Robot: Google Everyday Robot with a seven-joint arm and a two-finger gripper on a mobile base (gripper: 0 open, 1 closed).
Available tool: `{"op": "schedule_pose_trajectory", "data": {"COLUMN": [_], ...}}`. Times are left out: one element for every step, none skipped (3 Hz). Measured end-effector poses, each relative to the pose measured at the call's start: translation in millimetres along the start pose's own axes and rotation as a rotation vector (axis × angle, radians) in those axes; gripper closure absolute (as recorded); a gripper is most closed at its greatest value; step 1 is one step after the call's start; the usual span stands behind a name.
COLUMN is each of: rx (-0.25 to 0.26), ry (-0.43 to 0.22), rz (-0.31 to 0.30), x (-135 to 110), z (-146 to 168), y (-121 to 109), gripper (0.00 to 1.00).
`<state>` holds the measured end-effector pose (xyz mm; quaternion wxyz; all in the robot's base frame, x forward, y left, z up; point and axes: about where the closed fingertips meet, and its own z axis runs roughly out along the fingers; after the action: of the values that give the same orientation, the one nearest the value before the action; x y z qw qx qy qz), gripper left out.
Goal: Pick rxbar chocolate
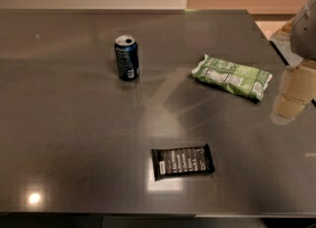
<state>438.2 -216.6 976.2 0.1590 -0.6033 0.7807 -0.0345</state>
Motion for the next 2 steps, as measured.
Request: {"op": "schedule_pose_trajectory", "data": {"rx": [0.001,-0.022], "ry": [0.000,-0.025], "rz": [0.000,-0.056], "x": [0,-14], "z": [0,3], "y": [0,14], "gripper": [0.00,0.00]}}
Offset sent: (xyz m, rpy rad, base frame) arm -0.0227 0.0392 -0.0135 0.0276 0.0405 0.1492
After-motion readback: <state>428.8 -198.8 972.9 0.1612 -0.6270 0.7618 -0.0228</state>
